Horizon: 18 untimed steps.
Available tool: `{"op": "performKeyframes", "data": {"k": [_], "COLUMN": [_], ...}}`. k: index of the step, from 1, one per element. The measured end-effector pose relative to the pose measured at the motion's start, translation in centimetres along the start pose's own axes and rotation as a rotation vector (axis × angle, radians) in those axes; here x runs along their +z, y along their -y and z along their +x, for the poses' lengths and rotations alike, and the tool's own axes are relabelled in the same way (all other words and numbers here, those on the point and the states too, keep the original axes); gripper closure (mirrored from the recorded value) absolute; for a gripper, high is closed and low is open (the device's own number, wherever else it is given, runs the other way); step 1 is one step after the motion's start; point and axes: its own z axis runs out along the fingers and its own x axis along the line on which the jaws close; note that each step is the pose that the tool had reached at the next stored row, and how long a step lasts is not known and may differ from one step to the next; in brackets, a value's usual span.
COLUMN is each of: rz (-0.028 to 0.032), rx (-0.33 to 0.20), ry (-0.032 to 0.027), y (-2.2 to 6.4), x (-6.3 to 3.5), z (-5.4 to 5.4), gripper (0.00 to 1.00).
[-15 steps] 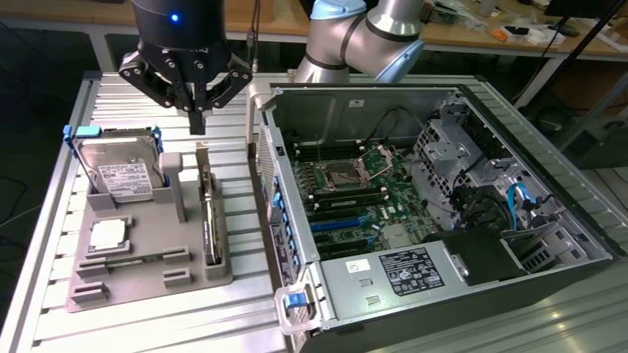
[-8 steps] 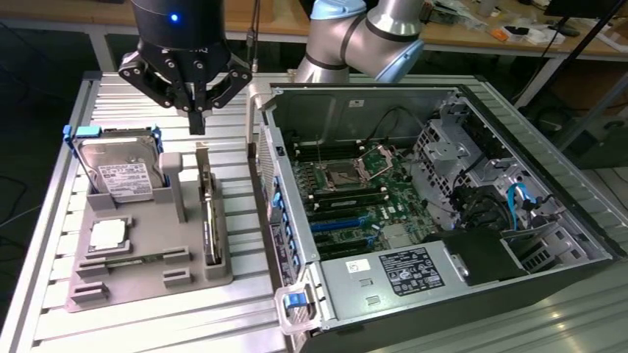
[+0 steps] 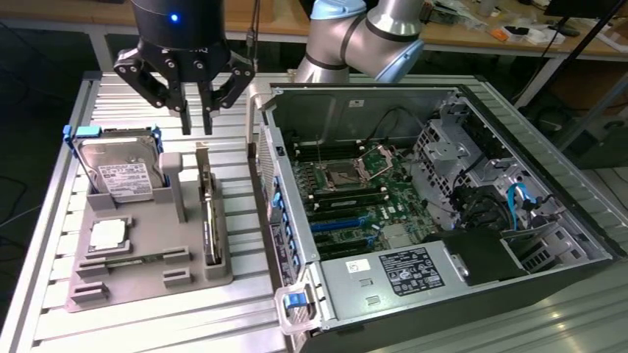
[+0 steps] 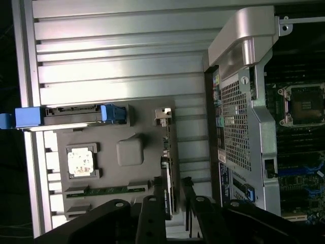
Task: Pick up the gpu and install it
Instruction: 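Pick up the gpu and move the gpu toward the slot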
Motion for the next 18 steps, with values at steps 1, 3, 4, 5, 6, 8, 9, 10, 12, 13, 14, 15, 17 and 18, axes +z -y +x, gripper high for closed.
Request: {"op": "performKeyframes", "data": {"k": [1,3,4,5,6,8,9,10,12,13,14,15,17,18], "rz": [0.0000,0.0000,0.0000,0.0018,0.0078,0.0124,0.0124,0.0125,0.0127,0.0128,0.0127,0.0131,0.0138,0.0139], "rx": [0.000,0.000,0.000,0.000,0.000,0.000,0.000,0.000,0.000,0.000,0.000,0.000,0.000,0.000], "ry": [0.0000,-0.0001,0.0001,0.0002,0.0007,0.0010,0.0009,0.0007,-0.0004,-0.0007,-0.0008,-0.0013,-0.0015,-0.0014], "y": [0.00,0.03,0.09,0.35,0.58,0.67,0.73,0.79,1.02,1.20,1.39,1.64,2.18,2.45], "x": [0.00,0.00,0.02,0.08,0.14,0.35,0.53,0.71,1.01,1.14,1.30,1.38,1.58,1.72], "z": [0.0,0.0,0.0,0.0,0.0,0.0,0.0,0.0,0.0,0.0,0.0,-0.1,-0.1,-0.1], "gripper": [0.64,0.58,0.58,0.52,0.52,0.52,0.52,0.52,0.52,0.52,0.52,0.52,0.52,0.52]}}
